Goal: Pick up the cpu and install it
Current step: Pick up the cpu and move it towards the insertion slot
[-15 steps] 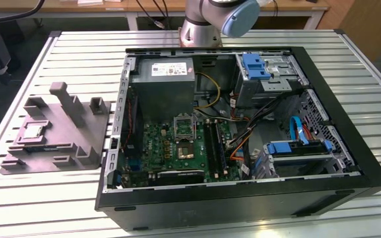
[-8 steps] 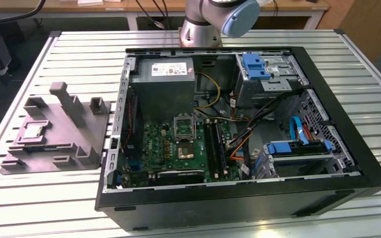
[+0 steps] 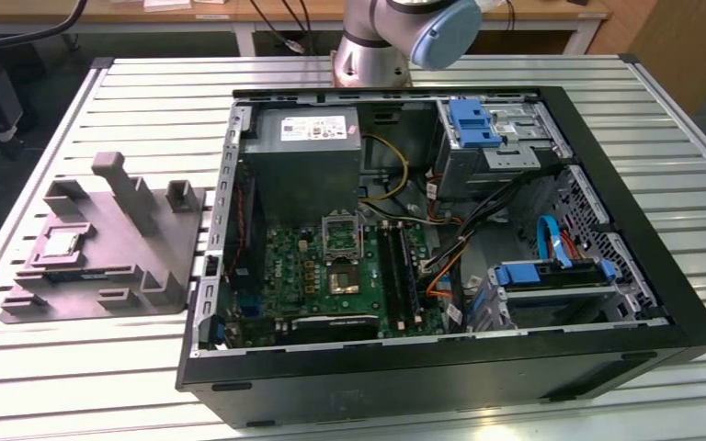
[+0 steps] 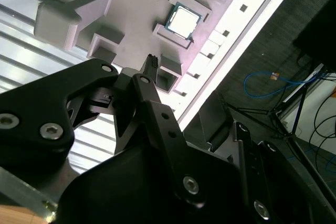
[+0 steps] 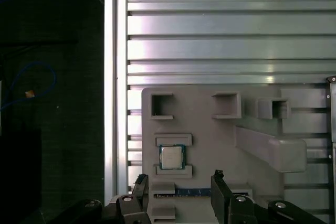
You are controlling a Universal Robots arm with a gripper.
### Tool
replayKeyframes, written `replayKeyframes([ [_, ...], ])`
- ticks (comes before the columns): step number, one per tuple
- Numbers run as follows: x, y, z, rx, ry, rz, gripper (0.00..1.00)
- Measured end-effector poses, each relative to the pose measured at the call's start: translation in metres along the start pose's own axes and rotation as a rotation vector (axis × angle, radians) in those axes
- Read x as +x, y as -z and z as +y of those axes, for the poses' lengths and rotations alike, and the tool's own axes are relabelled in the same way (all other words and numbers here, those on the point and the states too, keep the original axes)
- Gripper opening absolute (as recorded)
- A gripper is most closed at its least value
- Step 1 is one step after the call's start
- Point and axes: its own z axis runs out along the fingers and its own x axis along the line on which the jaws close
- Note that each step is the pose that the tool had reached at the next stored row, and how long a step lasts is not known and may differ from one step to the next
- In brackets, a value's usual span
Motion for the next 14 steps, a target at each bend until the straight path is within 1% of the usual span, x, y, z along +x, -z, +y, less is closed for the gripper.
replayKeyframes([
  [14,0.0,-0.0028,-0.0001,0.0,0.0,0.0,0.59],
])
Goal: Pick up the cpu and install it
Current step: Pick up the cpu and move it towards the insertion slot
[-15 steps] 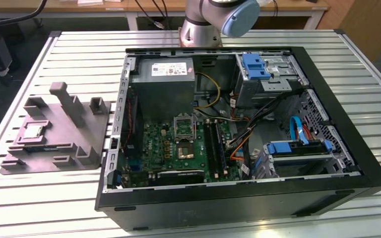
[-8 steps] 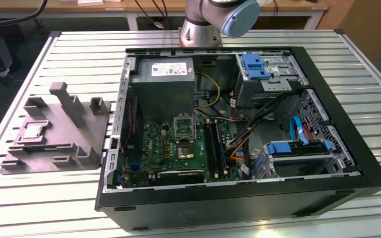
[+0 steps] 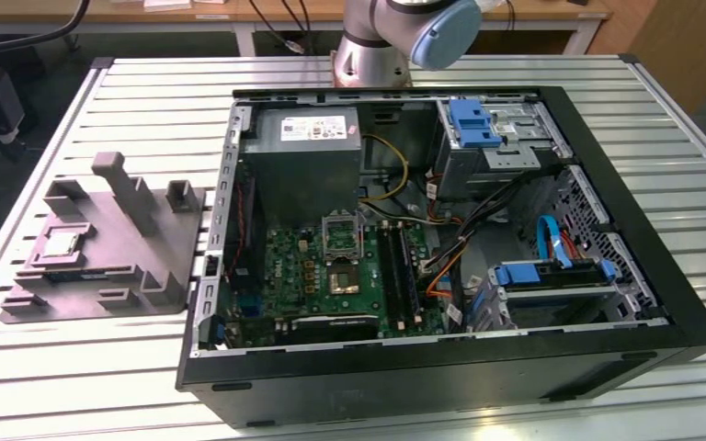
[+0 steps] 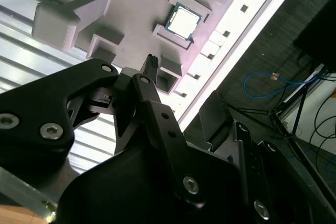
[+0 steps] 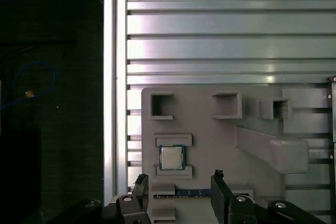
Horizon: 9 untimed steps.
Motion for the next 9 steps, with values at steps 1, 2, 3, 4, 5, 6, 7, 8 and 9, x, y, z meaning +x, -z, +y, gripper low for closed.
replayKeyframes([
  [1,0.0,-0.0002,0.0,0.0,0.0,0.0,0.59],
  [2,0.0,-0.0004,0.0,0.0001,0.0,0.0001,0.59],
  [3,0.0,-0.0006,0.0,0.0,0.0,0.0,0.59],
  [4,0.0,-0.0008,0.0,0.0001,0.0,0.0,0.59],
  [5,0.0,-0.001,0.0,0.0,0.0,0.0001,0.59],
  [6,0.0,-0.0011,-0.0001,0.0,0.0,0.0,0.59],
  [7,0.0,-0.0013,-0.0001,0.0001,0.0,0.0,0.59],
  [8,0.0,-0.0015,-0.0001,0.0,0.0,0.0,0.59],
  [9,0.0,-0.0017,-0.0001,0.0001,0.0,0.0001,0.59],
])
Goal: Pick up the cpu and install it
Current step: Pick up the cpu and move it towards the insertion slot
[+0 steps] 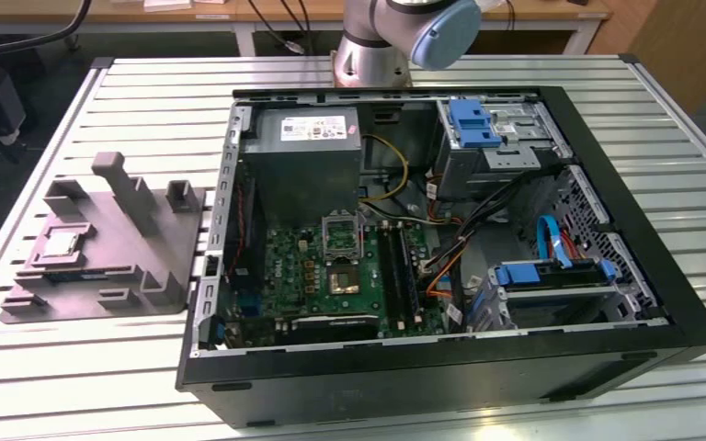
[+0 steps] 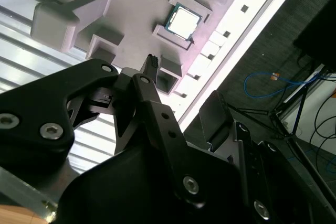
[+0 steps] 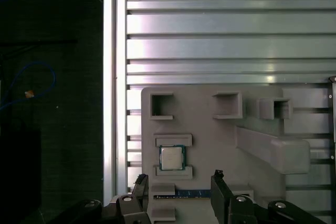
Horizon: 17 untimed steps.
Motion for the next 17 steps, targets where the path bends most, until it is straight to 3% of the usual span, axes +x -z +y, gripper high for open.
replayKeyframes([
  [17,0.0,-0.004,-0.0002,0.0,0.0,0.0,0.59],
])
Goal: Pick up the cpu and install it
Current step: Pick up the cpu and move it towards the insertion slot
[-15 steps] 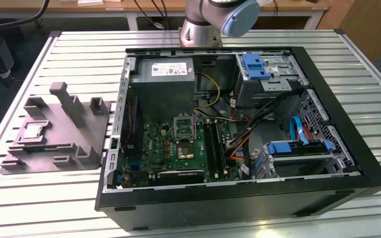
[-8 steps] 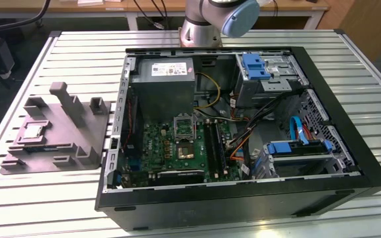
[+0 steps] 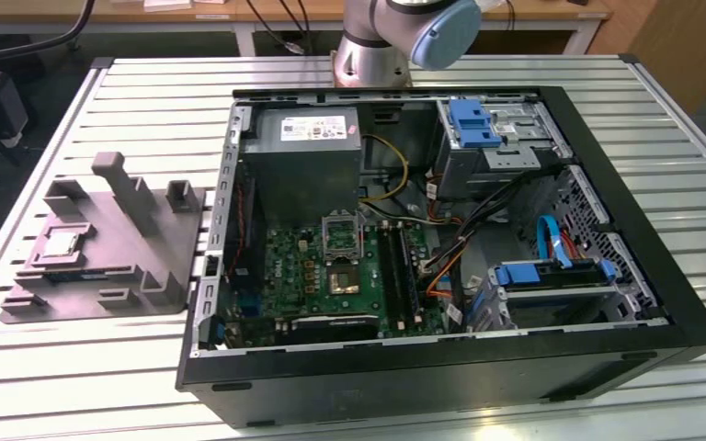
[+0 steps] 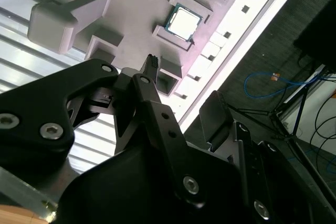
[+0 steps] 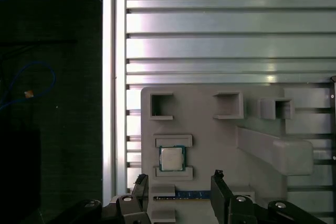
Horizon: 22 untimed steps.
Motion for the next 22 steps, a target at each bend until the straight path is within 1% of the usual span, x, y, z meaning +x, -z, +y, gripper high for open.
replayKeyframes([
  [3,0.0,-0.0006,0.0,0.0,0.0,0.0,0.59],
  [5,0.0,-0.0031,-0.0001,0.0,0.0,0.0,0.59],
  [22,0.0,-0.0065,-0.0003,0.0,0.0,-0.0001,0.59],
])
